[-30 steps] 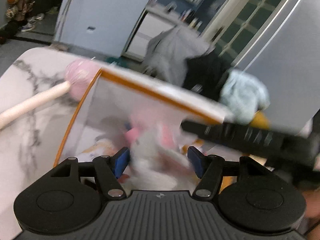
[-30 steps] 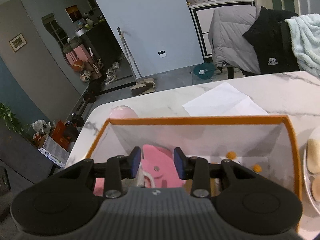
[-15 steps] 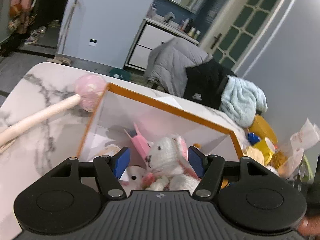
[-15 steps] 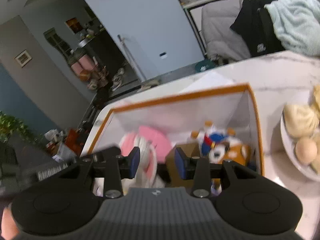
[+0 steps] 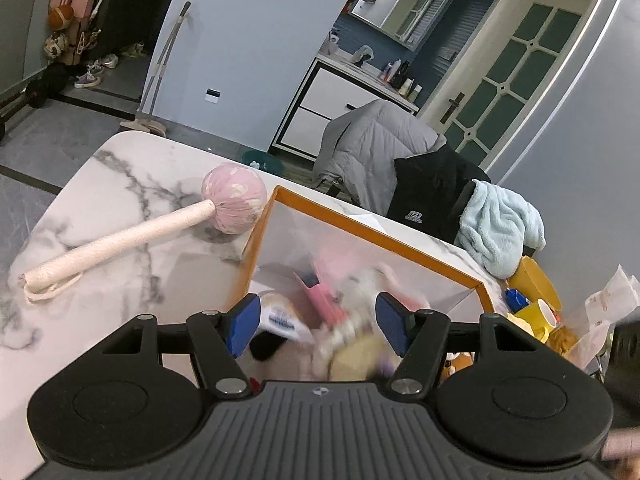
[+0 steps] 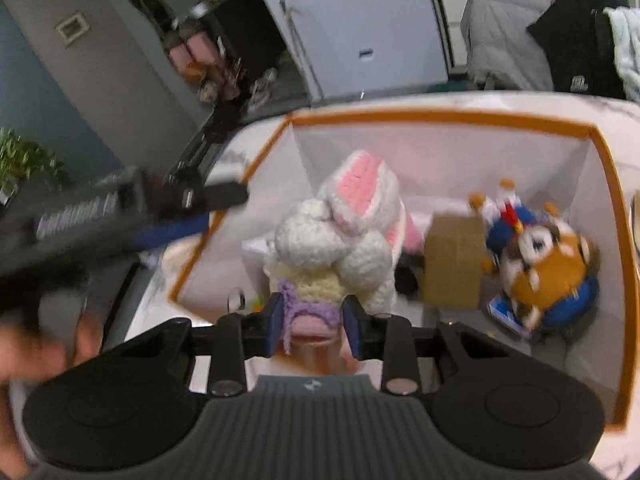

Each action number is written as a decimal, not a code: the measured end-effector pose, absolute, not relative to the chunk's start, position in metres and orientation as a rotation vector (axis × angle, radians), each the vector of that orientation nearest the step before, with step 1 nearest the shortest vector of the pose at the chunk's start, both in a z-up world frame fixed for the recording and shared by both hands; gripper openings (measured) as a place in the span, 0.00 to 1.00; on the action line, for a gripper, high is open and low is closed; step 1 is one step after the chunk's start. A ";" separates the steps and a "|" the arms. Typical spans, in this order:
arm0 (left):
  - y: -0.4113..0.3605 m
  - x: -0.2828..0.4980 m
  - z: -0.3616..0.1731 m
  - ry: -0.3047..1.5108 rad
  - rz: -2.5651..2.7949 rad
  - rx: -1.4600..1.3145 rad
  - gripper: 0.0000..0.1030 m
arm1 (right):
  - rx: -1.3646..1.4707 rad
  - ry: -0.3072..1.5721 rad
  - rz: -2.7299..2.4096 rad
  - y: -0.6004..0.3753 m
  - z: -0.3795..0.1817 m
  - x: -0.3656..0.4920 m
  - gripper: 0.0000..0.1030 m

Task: Organize objects
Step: 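Lower both items into the orange box and open both grippers, then move left gripper to the yellow tape measure while right gripper approaches the card deck box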

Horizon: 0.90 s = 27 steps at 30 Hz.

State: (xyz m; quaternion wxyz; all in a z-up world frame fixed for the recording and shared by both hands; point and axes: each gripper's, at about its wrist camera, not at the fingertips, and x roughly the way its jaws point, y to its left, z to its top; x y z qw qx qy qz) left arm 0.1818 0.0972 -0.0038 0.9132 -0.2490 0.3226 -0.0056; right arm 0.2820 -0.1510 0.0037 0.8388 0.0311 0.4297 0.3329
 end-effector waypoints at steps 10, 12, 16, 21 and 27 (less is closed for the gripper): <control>0.100 0.174 -0.006 0.682 -0.036 -0.473 0.73 | 0.025 0.687 0.366 -0.154 0.030 0.300 0.25; 0.099 0.174 -0.006 0.684 -0.040 -0.473 0.73 | 0.055 0.688 0.388 -0.165 0.032 0.297 0.26; 0.093 0.175 -0.005 0.703 -0.060 -0.455 0.73 | 0.130 0.714 0.449 -0.182 0.034 0.286 0.34; 0.076 0.168 0.002 0.709 -0.090 -0.376 0.73 | 0.115 0.731 0.504 -0.198 0.034 0.261 0.34; 0.064 0.150 0.015 0.707 -0.134 -0.338 0.73 | 0.119 0.734 0.581 -0.225 0.042 0.229 0.38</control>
